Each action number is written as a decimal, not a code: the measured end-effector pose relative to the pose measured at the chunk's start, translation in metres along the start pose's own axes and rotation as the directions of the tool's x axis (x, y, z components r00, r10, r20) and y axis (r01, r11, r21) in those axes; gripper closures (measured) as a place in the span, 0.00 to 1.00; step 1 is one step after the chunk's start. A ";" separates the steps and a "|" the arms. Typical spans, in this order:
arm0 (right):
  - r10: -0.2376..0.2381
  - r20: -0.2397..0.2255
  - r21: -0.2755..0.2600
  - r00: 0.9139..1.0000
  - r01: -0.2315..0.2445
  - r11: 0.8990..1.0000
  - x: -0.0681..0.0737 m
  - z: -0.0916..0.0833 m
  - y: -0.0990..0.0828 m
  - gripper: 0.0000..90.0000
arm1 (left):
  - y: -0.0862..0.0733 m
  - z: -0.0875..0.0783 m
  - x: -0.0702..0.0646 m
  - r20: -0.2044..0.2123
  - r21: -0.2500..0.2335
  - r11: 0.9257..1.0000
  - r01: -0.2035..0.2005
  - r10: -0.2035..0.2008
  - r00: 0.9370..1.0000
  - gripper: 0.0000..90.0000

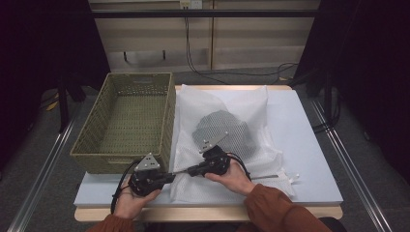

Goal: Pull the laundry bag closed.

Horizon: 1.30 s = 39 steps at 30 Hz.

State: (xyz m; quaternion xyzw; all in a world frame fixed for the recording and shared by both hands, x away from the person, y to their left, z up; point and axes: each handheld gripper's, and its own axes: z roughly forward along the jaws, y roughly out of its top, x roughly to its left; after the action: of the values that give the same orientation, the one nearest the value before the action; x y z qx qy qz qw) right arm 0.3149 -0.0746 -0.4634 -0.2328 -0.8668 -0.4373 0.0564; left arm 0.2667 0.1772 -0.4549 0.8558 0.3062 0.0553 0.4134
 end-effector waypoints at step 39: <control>0.054 0.046 0.003 0.997 -0.054 0.999 -0.012 -0.017 -0.014 0.97 | 0.000 0.001 0.001 0.001 0.000 1.000 0.003 -0.003 1.000 0.98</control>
State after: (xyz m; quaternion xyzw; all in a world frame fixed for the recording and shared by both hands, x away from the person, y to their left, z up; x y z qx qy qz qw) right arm 0.3175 -0.0994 -0.4665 -0.2661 -0.8622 -0.4283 0.0487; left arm 0.2681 0.1775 -0.4555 0.8555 0.3070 0.0540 0.4135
